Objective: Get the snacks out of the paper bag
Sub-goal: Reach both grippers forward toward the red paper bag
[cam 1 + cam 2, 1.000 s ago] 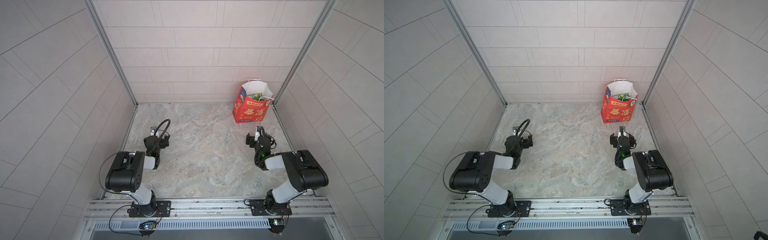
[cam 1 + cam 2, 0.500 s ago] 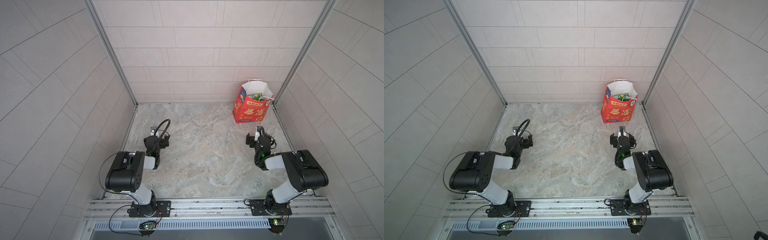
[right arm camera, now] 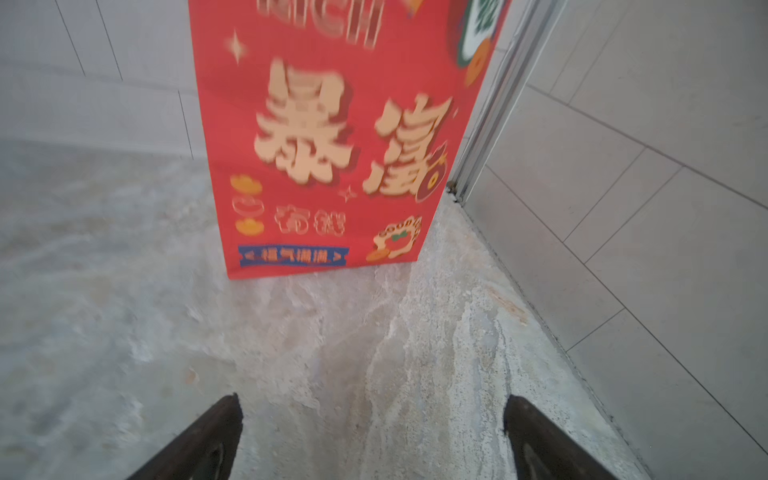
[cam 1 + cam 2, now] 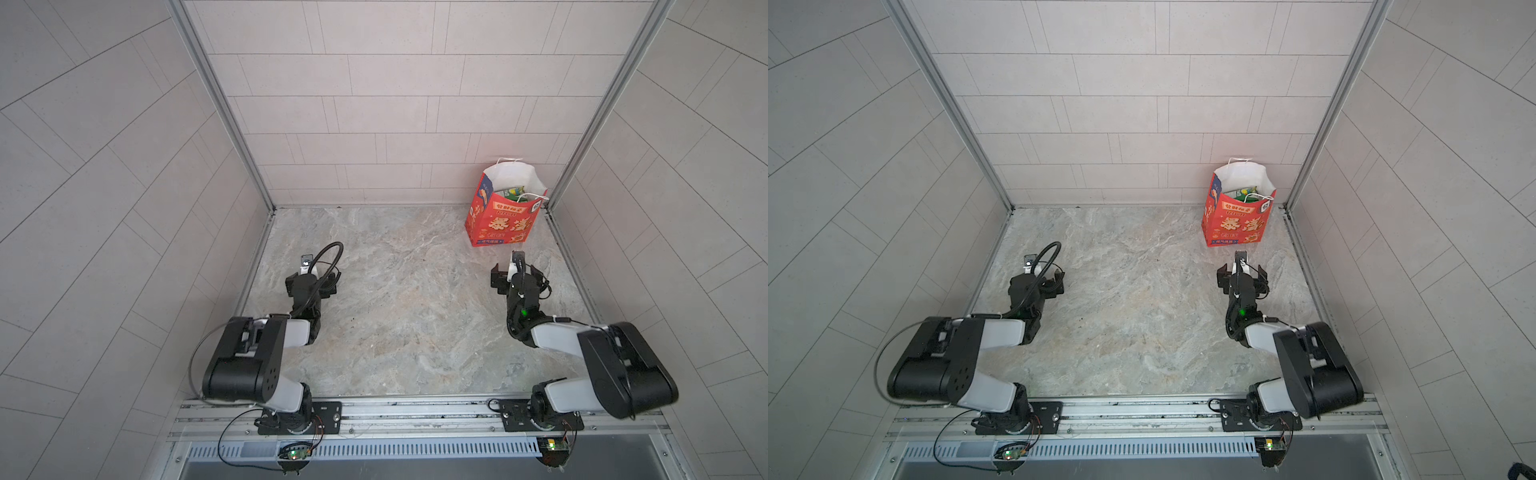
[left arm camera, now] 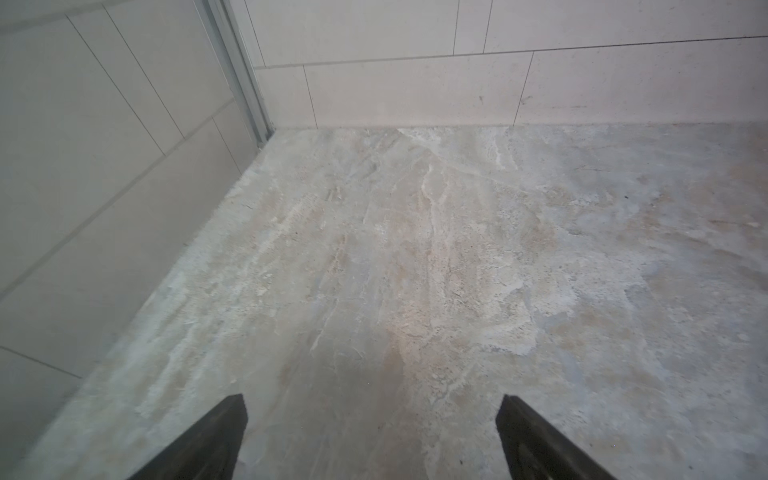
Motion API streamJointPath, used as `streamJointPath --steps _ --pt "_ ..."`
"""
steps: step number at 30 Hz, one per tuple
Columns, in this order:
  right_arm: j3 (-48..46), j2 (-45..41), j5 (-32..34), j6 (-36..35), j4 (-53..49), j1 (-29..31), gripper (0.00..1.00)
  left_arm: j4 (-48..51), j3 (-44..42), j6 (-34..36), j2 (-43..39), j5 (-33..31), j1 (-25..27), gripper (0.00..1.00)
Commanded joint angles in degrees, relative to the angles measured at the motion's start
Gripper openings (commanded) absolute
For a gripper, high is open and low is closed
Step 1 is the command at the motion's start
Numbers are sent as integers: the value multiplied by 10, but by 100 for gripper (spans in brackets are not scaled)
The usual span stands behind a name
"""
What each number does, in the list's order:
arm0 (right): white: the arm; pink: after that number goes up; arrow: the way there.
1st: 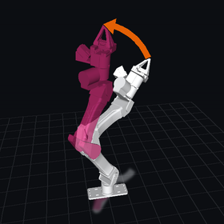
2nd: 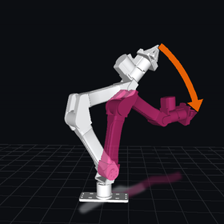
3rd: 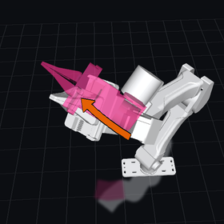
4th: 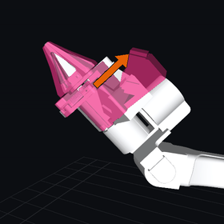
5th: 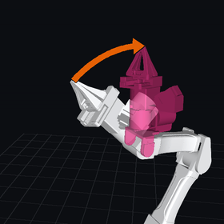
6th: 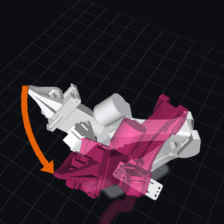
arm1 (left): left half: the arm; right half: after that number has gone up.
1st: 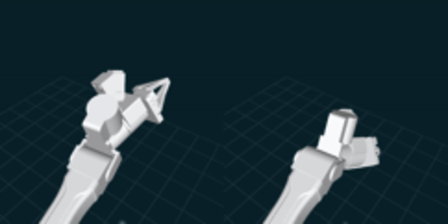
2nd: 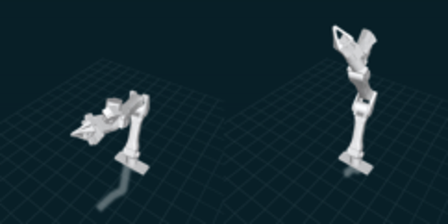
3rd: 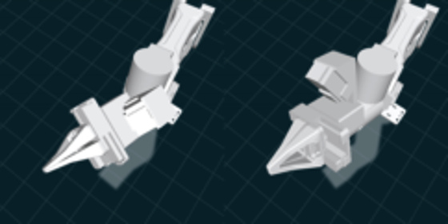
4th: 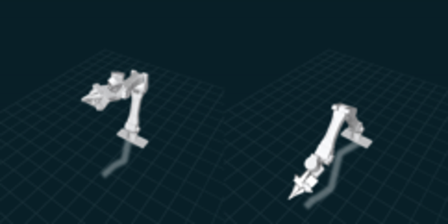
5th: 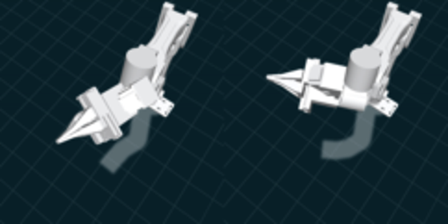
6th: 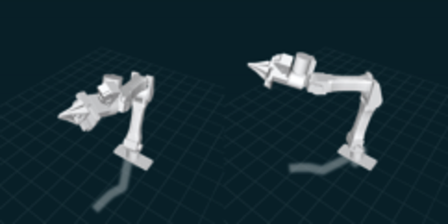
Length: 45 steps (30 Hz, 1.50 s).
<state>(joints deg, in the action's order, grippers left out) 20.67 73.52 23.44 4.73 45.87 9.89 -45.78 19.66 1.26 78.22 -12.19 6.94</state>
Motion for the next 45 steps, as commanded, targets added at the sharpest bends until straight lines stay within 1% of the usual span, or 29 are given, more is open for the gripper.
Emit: streamJointPath --steps 1,2,3,4,5,6,7,8,9,10,11,12,13,14,15,16,18,19,20,22,24,26,29,32,34,38,41,43,45 --pt "2 -78 65 236 -67 -41 99 86 39 -11 -127 -46 53 97" --pt "-5 -92 4 275 -62 -66 99 101 55 -39 -150 -24 56 95" --pt "-2 -110 -44 283 -68 -88 96 118 79 -60 -163 -6 64 94" --pt "15 -132 -49 283 -112 -95 92 146 112 -74 -167 4 78 92" --pt "42 -148 -27 278 -169 -95 89 172 143 -87 -166 12 88 90" --pt "78 -155 8 274 -231 -97 85 194 176 -101 -155 29 99 87" --pt "102 -150 20 272 -255 -108 80 206 210 -114 -133 54 108 84" --pt "116 -138 3 274 -257 -127 74 217 242 -129 -107 82 111 77" --pt "135 -116 -33 293 -259 -158 65 237 285 -149 -72 114 113 67" --pt "154 -93 -66 320 -273 -185 58 259 327 -165 -36 143 117 57" --pt "175 -71 -91 328 -279 -202 55 276 362 -172 -4 164 122 52" --pt "194 -48 -105 313 -282 -211 53 296 402 -172 28 174 131 47" --pt "223 -22 -109 292 -301 -216 48 321 443 -163 62 173 144 41" --pt "249 3 -119 285 -325 -225 45 344 477 -150 90 171 157 39" --pt "282 33 -154 293 -344 -246 42 376 521 -134 122 172 171 39" --pt "311 65 -211 310 -351 -271 35 408 564 -124 150 177 182 39" --pt "362 126 -298 318 -358 -303 22 429 614 -125 199 184 195 34" --pt "390 154 -308 315 -375 -307 19 425 634 -129 224 192 198 31" --pt "410 172 -305 309 -394 -307 19 429 657 -136 250 207 199 27" --pt "468 218 -308 293 -441 -309 15 472 732 -147 312 248 200 18" --pt "498 251 -305 279 -451 -310 15 499 788 -153 364 266 207 14" --pt "527 288 -295 268 -461 -312 14 504 819 -147 399 272 218 14" --pt "562 342 -303 263 -461 -322 13 504 848 -132 435 260 238 13" --pt "611 391 -339 248 -462 -324 12 504 883 -135 476 275 245 12" --pt "654 424 -360 232 -488 -324 11 497 897 -143 497 280 248 12" --pt "698 463 -388 214 -496 -325 11 472 909 -146 522 273 255 11" --pt "725 489 -413 222 -495 -327 12 465 927 -155 547 277 256 11" --pt "732 492 -429 221 -476 -328 13 463 940 -162 559 279 257 11" --pt "752 505 -447 205 -462 -329 14 463 949 -161 567 279 256 11"
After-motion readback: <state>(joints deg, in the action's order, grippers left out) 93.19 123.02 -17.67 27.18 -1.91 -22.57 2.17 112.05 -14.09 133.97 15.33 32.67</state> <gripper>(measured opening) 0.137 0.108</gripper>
